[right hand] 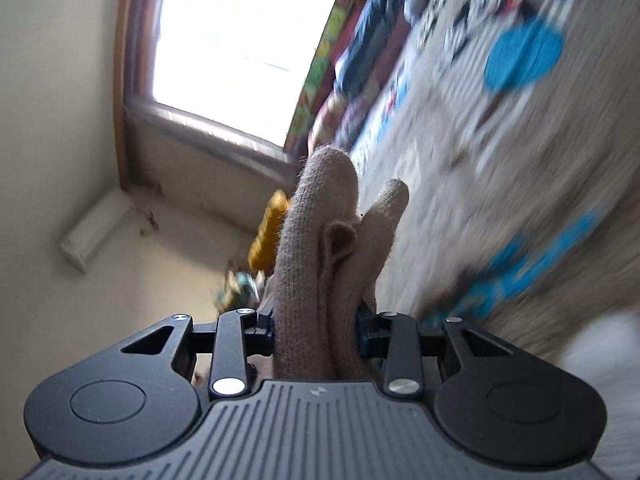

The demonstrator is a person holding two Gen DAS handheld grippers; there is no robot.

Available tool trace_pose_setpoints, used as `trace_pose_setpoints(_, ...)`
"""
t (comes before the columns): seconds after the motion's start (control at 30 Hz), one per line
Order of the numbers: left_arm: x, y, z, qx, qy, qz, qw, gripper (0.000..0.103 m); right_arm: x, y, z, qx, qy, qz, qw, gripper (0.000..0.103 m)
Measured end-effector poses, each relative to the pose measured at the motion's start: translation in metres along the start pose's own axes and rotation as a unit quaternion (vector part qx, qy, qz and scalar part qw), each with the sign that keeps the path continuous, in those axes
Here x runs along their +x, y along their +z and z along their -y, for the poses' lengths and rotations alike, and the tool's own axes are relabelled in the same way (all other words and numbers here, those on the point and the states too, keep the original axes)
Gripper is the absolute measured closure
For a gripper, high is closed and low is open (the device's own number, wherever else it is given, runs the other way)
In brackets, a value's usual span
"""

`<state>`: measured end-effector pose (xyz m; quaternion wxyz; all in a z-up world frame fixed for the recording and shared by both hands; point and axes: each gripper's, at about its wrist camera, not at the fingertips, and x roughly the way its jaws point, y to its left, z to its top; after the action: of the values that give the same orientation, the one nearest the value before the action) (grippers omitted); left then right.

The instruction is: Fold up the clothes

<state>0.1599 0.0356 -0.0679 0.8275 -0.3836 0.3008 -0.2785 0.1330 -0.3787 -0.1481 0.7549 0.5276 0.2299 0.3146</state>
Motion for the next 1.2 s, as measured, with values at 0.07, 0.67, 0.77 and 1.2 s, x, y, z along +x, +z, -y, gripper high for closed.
trace_pose_setpoints(0.07,0.036,0.004,0.022,0.019,-0.020,-0.027,0.9993,0.071,-0.026,0.012,-0.002,-0.005,0.001,0.035,0.999,0.067)
trace_pose_setpoints(0.67,0.377,-0.013,0.213,0.148,-0.207,-0.225,0.9404,0.071,-0.238,0.100,0.032,-0.020,-0.019,0.440,0.898,0.067)
trace_pose_setpoints(0.77,0.424,-0.013,0.211,0.129,-0.218,-0.234,0.9386,0.071,-0.249,0.105,0.047,-0.006,-0.019,0.469,0.883,0.067)
trace_pose_setpoints(1.2,0.452,-0.065,0.189,0.292,-0.041,-0.161,0.9419,0.050,-0.220,0.121,0.041,-0.062,-0.337,0.493,0.800,0.060)
